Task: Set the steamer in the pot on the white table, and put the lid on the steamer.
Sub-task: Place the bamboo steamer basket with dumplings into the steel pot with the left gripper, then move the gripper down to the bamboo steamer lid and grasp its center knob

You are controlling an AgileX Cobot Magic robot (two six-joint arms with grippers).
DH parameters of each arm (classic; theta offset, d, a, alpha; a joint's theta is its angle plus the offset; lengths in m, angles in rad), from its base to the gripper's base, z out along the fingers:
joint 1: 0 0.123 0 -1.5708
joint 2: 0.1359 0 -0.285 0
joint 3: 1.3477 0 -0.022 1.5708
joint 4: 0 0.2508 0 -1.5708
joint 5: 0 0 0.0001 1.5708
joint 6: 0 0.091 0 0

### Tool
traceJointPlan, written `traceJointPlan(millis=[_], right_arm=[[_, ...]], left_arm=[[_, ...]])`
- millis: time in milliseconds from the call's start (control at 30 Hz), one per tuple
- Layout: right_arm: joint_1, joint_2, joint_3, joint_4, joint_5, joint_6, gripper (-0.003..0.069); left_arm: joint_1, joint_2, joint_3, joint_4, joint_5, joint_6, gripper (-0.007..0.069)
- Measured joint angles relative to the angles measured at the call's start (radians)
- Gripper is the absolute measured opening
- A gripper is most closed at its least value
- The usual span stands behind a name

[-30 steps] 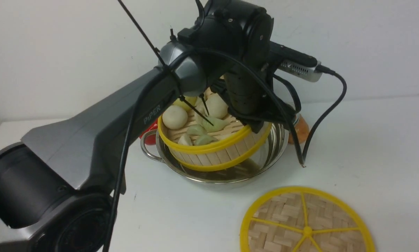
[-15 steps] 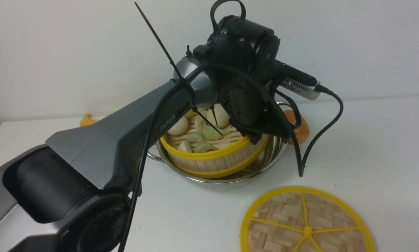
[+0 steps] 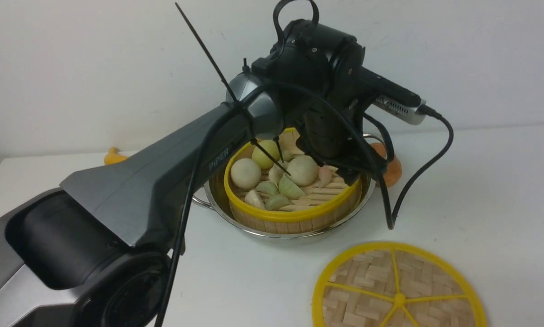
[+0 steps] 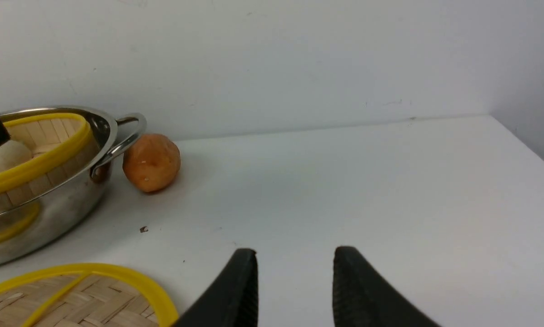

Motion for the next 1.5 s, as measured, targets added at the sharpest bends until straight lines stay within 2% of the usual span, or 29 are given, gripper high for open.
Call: traceJointPlan(millis=[133,300,567,767,1033,1233,1400,1500], right_arm=[[0.000,0.000,0.000,0.000,0.000,0.000,0.0248],[0.000,0.000,0.000,0.000,0.000,0.000,0.0248],[0.000,0.000,0.000,0.000,0.000,0.000,0.0248],[0.000,0.000,0.000,0.000,0.000,0.000,0.0248],[0.000,0.000,0.000,0.000,0.000,0.000,0.0248],[0.000,0.000,0.000,0.000,0.000,0.000,0.0248],[0.000,0.000,0.000,0.000,0.000,0.000,0.0248],[0.000,0.000,0.000,0.000,0.000,0.000,0.0248]], left_arm=[[0.000,-0.005,0.000,0.030,0.022,-0.002,0.0575],[0.000,-0.007,0.000,0.064,0.041,-0.015,0.0568],[0.000,-0.105,0.000,0.080,0.046,-0.015,0.0411],[0.000,-0.319,0.000,0.119,0.048,-0.034,0.0206],[0.000,-0.561,-0.001,0.124,0.049,-0.058,0.0005],[0.000,-0.652,-0.001,0.170,0.050,-0.066,-0.0024],[0.004,-0.805,0.068,0.300,0.050,-0.199,-0.0024],[0.035,-0.906,0.142,0.323,0.050,-0.213,-0.0021]])
